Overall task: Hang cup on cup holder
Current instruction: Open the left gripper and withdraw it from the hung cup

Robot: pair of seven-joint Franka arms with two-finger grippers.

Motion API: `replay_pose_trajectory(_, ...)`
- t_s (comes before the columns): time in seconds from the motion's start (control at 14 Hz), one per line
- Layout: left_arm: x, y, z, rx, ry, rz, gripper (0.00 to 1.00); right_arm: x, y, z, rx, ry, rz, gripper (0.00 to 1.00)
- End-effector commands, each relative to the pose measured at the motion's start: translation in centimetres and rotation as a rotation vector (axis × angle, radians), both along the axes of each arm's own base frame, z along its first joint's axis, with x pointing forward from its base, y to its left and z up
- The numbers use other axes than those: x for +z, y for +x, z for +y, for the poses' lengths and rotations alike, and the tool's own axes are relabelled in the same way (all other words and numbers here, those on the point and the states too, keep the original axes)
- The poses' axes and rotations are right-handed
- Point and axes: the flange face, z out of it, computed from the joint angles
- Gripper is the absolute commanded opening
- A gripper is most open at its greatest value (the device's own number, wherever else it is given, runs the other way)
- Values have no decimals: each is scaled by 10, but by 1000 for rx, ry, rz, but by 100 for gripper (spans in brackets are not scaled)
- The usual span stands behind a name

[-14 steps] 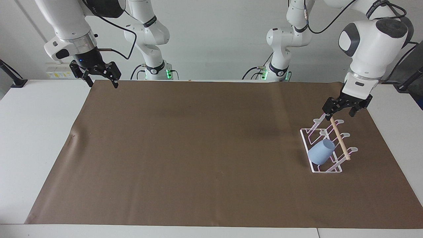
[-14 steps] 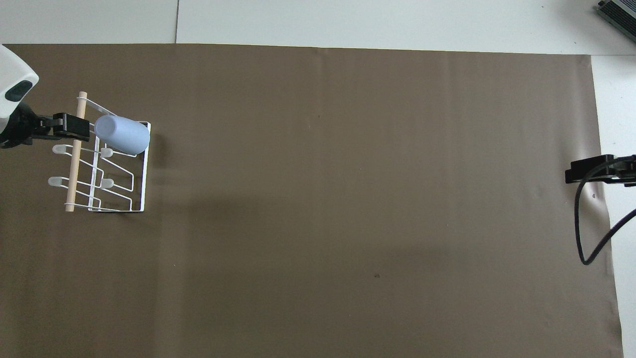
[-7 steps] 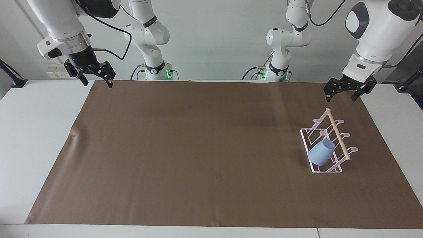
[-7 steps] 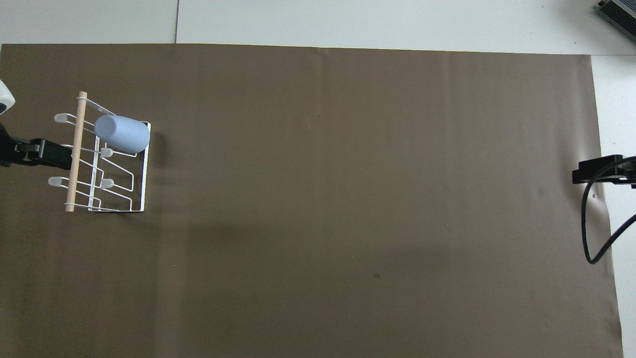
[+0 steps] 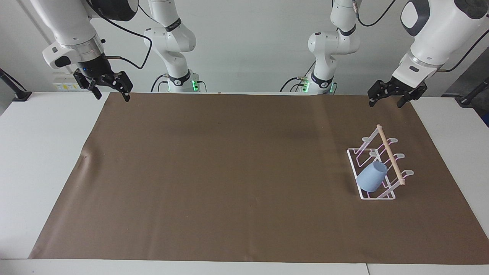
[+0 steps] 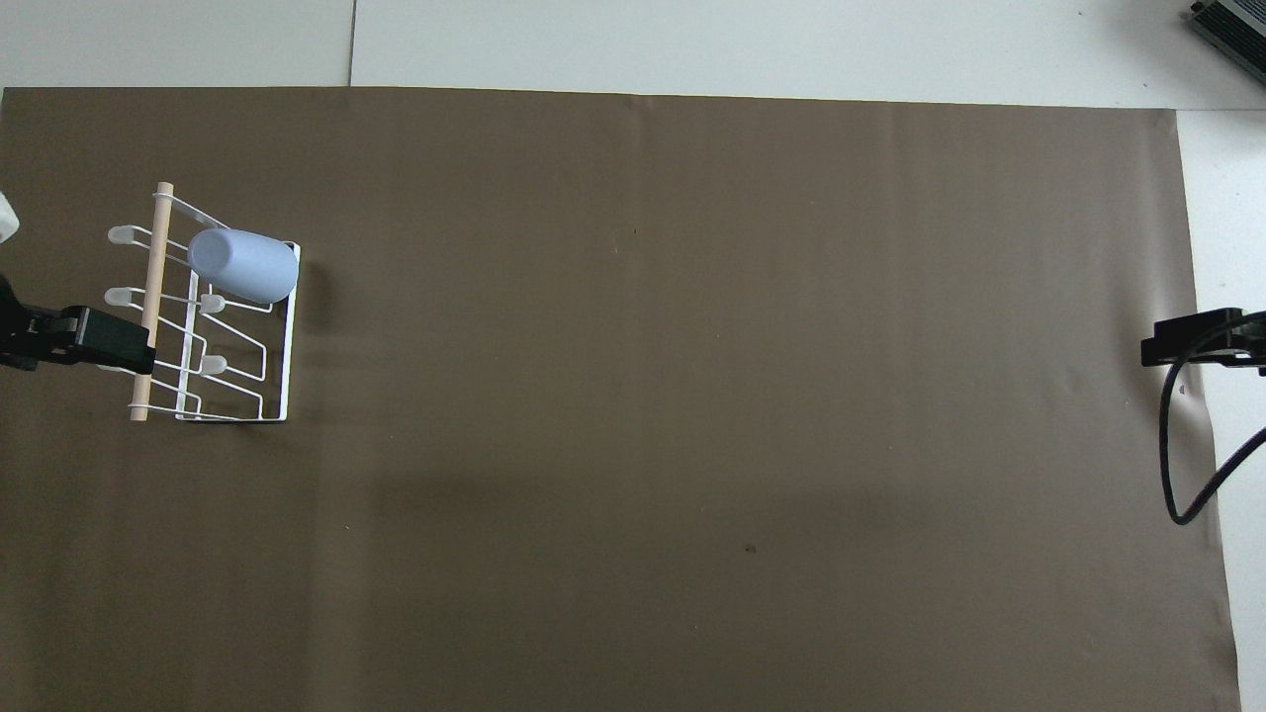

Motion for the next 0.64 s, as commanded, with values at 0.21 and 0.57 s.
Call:
replay_pose_trajectory(0.21,9,-1,2,-6,-10,-4,100,2,-9,-3,-25,13,0,100)
replay_pose_trajectory(0.57,9,0,3,-1,-9,-18,100,4,-9,-11,-41,12,-8,100)
